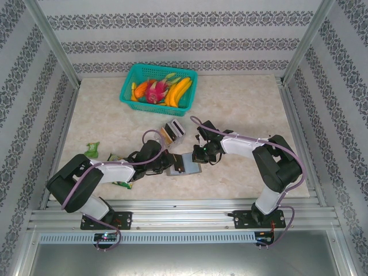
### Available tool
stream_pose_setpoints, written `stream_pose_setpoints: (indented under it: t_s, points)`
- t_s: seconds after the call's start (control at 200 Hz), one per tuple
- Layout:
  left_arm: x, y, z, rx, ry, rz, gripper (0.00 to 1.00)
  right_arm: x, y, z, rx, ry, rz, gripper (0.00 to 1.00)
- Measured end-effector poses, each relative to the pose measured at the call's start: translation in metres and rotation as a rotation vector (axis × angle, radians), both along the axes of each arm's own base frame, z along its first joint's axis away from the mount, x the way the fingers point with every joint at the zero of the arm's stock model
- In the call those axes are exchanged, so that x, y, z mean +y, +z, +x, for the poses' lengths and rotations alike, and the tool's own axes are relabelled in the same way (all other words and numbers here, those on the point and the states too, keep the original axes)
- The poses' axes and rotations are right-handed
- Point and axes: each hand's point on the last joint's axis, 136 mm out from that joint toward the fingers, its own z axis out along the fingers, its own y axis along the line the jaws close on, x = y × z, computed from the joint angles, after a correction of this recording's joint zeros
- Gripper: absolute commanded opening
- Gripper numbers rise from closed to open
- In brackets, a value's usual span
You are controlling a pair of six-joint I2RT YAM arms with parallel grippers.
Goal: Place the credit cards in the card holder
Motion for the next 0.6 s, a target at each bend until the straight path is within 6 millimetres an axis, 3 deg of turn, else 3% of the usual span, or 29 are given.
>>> stream_pose_setpoints:
  t_s: [0.27, 0.6]
  points:
    - [-0.007, 0.002, 0.003, -0.042, -0.007, -0.023, 0.00, -0.006, 0.001, 0.002, 0.000, -0.016, -0.011, 0.11]
    - [-0.011, 0.003, 0.002, -0.060, -0.016, -0.033, 0.00, -0.030, 0.004, 0.008, -0.011, -0.066, -0.077, 0.13]
